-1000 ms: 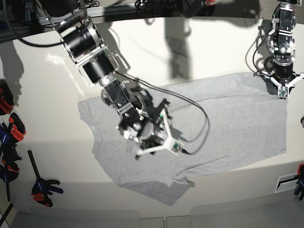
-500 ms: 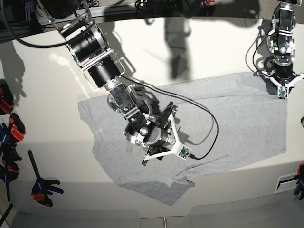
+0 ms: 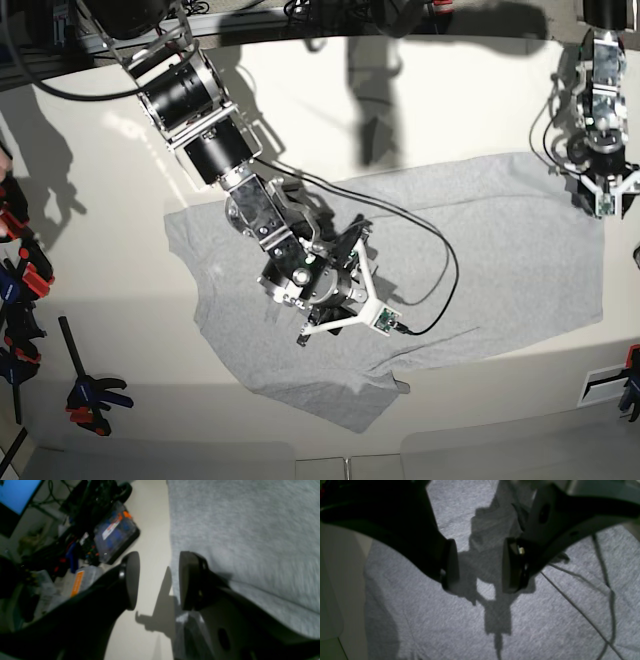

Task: Fold the T-shirt properly
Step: 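Release the shirt and raise both grippers back toward the collar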

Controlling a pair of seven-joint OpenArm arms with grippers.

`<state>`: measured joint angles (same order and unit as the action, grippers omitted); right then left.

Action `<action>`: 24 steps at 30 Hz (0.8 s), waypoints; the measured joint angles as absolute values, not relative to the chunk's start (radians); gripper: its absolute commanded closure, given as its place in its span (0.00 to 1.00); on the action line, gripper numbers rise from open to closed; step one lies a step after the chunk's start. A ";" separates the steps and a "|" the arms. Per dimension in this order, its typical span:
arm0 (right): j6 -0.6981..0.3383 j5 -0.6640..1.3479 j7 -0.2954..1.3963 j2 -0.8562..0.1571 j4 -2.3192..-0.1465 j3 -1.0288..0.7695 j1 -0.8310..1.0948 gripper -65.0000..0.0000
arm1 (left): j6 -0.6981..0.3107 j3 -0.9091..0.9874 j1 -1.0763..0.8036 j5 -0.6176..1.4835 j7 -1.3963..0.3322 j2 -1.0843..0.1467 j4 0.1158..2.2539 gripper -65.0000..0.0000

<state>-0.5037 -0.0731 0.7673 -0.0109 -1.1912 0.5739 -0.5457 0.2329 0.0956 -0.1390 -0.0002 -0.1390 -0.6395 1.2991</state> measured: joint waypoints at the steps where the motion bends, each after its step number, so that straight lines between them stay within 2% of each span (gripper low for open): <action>1: -0.490 -0.074 0.767 -0.011 -1.191 0.574 -0.546 0.59 | 0.230 0.096 -0.125 -0.001 -0.141 -0.639 1.298 0.63; 4: -0.445 -0.072 0.765 -0.011 -1.191 0.574 -0.546 0.59 | 0.190 0.096 -0.063 0.001 -0.231 -0.638 1.298 0.63; 8: -0.387 -0.069 0.778 -0.018 -1.191 0.572 -0.545 0.59 | 0.182 0.096 -0.009 0.047 -0.448 -0.638 1.325 0.63; 11: -0.317 -0.055 0.778 -0.054 -1.191 0.521 -0.529 0.59 | 0.183 0.098 -0.049 0.183 -0.480 -0.640 1.391 0.63; 13: -0.307 -0.064 0.775 -0.078 -1.191 0.443 -0.505 0.59 | 0.182 0.097 -0.092 0.251 -0.468 -0.639 1.450 0.63; 15: -0.306 -0.072 0.776 -0.093 -1.191 0.352 -0.472 0.59 | 0.182 0.097 -0.130 0.247 -0.437 -0.624 1.508 0.63; 18: -0.342 0.040 0.765 -0.112 -1.191 0.221 -0.414 0.59 | 0.180 0.097 -0.150 0.244 -0.382 -0.570 1.526 0.63; 24: -0.459 0.141 0.763 -0.126 -1.191 0.017 -0.305 0.59 | 0.154 0.097 -0.147 0.242 -0.385 -0.482 1.389 0.63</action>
